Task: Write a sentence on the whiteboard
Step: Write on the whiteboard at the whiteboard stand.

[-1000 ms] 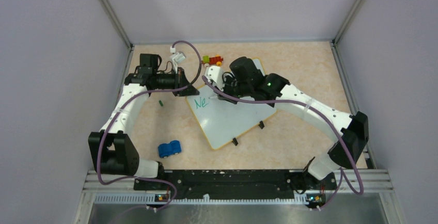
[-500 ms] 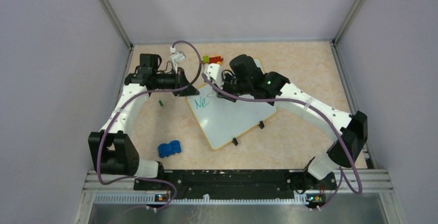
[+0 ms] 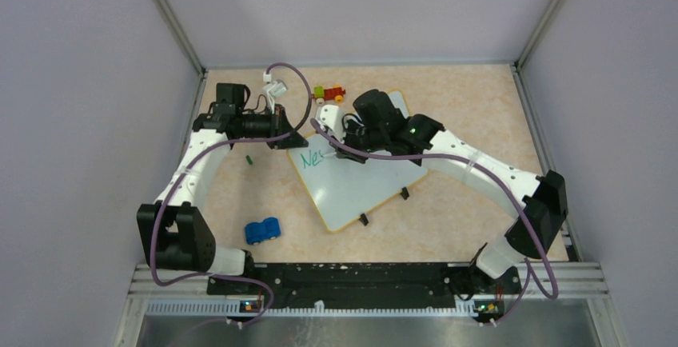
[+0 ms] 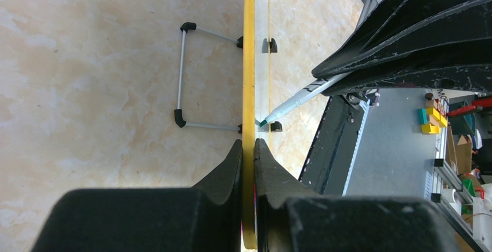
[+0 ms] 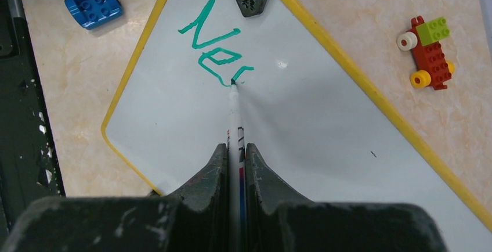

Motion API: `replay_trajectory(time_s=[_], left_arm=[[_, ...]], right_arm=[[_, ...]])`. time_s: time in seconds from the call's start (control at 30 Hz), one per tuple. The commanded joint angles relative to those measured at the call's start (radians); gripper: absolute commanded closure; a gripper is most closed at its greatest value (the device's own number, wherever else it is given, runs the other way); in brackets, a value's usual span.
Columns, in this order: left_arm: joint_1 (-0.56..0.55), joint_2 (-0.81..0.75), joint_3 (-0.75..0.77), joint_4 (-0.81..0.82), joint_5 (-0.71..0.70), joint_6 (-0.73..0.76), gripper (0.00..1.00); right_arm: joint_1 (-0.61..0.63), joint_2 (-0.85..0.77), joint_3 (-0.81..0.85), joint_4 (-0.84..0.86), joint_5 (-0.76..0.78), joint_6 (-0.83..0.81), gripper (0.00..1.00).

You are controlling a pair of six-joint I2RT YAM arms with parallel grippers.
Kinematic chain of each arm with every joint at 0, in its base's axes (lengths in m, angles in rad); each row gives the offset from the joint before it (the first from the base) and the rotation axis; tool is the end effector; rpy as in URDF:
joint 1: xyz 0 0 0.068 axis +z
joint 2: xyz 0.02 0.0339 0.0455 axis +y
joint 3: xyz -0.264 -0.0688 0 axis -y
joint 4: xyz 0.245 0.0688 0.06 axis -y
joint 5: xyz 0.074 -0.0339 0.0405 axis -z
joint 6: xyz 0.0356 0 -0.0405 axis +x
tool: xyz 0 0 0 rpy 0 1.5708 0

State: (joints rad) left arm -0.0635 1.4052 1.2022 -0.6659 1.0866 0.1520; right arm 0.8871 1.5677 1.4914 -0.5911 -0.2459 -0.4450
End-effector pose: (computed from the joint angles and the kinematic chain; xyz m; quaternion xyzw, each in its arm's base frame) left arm 0.2844 -0.0497 0.3141 0.2631 0.7801 -0.4720 0.3155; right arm 0.2164 0.2794 0.3515 -0.5938 0.6690 0.2026 0.3985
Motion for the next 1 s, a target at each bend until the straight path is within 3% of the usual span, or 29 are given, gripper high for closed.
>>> replay_trajectory(time_s=[0.0, 0.63, 0.97], left_arm=[[0.001, -0.005, 0.007, 0.009, 0.033, 0.009, 1.00], [0.001, -0.007, 0.005, 0.009, 0.027, 0.008, 1.00], [0.001, -0.005, 0.006, 0.009, 0.027, 0.009, 1.00]], right_arm=[[-0.004, -0.039, -0.037, 0.015, 0.040, -0.015, 1.00], [-0.037, 0.004, 0.074, 0.026, 0.059, -0.006, 1.00], [-0.037, -0.005, 0.036, 0.001, 0.030, -0.009, 1.00]])
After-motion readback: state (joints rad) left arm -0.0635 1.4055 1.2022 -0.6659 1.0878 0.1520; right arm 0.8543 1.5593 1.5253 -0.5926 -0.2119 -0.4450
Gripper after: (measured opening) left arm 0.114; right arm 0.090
